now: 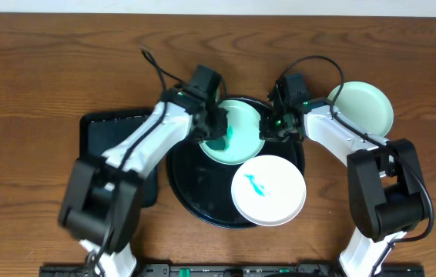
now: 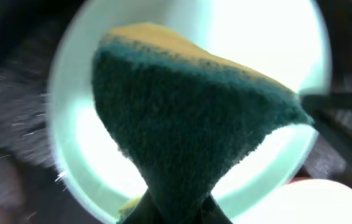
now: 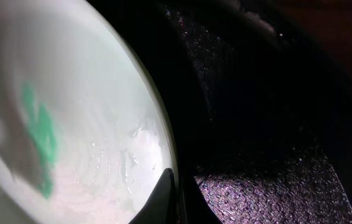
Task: Clean dirty plates on tray and stack at the side
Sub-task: 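Scrub the tilted mint plate's face with the sponge in the left gripper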
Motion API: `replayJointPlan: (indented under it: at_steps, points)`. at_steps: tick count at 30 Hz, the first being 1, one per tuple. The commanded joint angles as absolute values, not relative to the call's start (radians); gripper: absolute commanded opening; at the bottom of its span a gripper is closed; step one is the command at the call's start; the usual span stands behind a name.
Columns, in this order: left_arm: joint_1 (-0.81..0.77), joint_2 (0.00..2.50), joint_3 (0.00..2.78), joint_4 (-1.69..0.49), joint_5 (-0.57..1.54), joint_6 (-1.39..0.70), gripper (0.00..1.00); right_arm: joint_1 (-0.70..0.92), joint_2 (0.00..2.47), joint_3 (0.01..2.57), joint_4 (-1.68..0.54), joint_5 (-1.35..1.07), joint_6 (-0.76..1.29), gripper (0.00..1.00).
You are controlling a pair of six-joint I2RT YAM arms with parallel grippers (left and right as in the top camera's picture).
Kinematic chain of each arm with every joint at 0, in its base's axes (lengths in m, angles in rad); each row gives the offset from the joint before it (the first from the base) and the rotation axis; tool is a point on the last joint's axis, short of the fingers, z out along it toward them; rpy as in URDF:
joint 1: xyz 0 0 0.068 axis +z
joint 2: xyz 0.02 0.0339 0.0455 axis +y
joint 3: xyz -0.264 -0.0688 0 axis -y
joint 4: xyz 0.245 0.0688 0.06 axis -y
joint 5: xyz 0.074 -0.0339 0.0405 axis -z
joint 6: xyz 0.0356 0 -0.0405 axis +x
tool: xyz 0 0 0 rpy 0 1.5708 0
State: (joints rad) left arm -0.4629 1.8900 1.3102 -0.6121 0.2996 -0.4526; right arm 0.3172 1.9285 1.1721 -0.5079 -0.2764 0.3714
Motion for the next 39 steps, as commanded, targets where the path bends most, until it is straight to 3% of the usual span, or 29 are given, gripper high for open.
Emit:
replayJointPlan:
  at_steps: [1, 12, 16, 19, 26, 39]
  points:
    - [-0.464, 1.964, 1.330, -0.599, 0.367, -0.538, 0.07, 0.320, 1.944, 1.171, -0.516, -0.293, 0.350, 0.01]
    - [-0.464, 2.171, 1.330, -0.576, 0.595, -0.558, 0.07, 0.320, 1.944, 1.171, -0.524, -0.297, 0.350, 0.01]
    - [-0.475, 2.171, 1.330, -0.471, 0.815, -0.545, 0.07, 0.320, 1.944, 1.171, -0.524, -0.297, 0.351, 0.01]
    - [-0.496, 2.171, 1.330, -0.400, 0.860, -0.603, 0.07, 0.320, 1.944, 1.171, -0.528, -0.297, 0.350, 0.01]
    - [-0.500, 2.171, 1.330, -0.312, 0.781, -0.649, 0.07, 0.320, 1.944, 1.171, -0.550, -0.297, 0.350, 0.01]
    - [-0.348, 2.171, 1.340, -0.379, 0.385, -0.575, 0.07, 0.320, 1.944, 1.171, -0.580, -0.296, 0.350, 0.01]
